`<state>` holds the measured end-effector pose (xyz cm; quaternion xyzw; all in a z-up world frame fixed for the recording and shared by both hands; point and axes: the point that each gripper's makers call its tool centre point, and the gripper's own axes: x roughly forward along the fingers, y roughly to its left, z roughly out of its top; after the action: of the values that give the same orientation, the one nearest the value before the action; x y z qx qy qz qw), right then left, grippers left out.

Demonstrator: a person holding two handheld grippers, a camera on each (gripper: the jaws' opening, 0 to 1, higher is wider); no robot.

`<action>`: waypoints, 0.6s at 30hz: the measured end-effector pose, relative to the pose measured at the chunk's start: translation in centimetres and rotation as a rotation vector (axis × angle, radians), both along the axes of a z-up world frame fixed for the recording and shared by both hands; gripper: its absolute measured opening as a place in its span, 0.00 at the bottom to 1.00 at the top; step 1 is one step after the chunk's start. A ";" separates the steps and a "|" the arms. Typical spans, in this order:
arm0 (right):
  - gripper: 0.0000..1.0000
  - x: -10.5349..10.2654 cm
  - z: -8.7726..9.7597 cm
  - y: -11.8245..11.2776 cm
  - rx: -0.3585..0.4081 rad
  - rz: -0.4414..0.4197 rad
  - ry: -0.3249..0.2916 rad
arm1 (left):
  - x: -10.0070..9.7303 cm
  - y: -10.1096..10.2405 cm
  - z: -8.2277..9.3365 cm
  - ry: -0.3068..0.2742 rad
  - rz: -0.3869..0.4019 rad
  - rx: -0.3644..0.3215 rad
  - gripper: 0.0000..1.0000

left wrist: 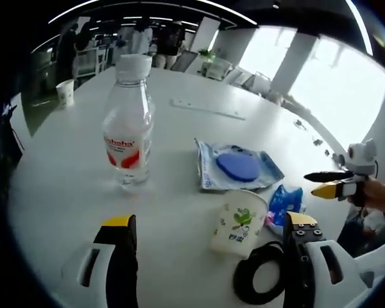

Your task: Arrange the tabletop items into an orderly group along one side of the table until the central work area is clear of visible clutter.

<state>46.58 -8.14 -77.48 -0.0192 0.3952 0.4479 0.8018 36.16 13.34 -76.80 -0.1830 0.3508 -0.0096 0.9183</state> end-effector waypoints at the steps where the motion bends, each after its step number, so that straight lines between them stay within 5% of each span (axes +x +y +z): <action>1: 0.79 0.0 0.0 -0.1 0.000 -0.001 0.000 | 0.1 -0.2 -0.1 0.003 -0.004 -0.002 0.91; 18: 0.78 -0.8 -0.2 -1.8 0.006 -0.016 0.020 | 1.8 -4.0 -0.9 0.042 -0.126 0.029 0.90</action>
<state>45.73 -9.93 -77.70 -0.0091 0.4022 0.4430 0.8012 38.00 9.36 -77.67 -0.1475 0.3809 -0.0588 0.9109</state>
